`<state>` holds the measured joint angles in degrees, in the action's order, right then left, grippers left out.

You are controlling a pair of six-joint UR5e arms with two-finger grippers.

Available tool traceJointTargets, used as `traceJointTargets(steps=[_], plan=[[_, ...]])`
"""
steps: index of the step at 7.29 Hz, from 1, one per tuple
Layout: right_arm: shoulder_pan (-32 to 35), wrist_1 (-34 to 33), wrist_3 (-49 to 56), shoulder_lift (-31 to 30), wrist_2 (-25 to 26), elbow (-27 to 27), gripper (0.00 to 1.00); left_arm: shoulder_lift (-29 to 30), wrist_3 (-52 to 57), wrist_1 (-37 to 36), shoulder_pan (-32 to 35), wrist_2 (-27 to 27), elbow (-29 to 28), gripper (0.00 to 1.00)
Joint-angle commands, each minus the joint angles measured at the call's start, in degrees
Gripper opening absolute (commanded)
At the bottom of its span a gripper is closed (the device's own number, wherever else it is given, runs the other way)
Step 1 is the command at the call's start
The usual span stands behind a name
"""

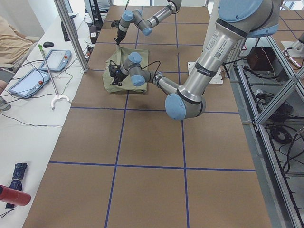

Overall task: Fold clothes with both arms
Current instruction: 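Release the hem and draw both grippers back from the folded shirt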

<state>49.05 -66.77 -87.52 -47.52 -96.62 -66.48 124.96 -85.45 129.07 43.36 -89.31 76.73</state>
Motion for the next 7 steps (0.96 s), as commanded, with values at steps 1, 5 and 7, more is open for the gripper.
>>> traceJointTargets(steps=[1, 5, 7], plan=[[-0.09, 0.15, -0.02, 0.06, 0.03, -0.05, 0.22, 0.46, -0.15, 1.35, 0.06, 0.19, -1.49, 0.16], [-1.48, 0.06, -1.59, -9.1, -2.42, -14.47, 0.52, 0.46, 0.02, 5.74, 1.46, 0.01, -3.43, 0.45], [-5.34, 0.15, -9.55, -18.98, -4.1, -25.77, 0.64, 0.54, 0.02, 7.24, 1.81, -0.43, -3.26, 0.46]])
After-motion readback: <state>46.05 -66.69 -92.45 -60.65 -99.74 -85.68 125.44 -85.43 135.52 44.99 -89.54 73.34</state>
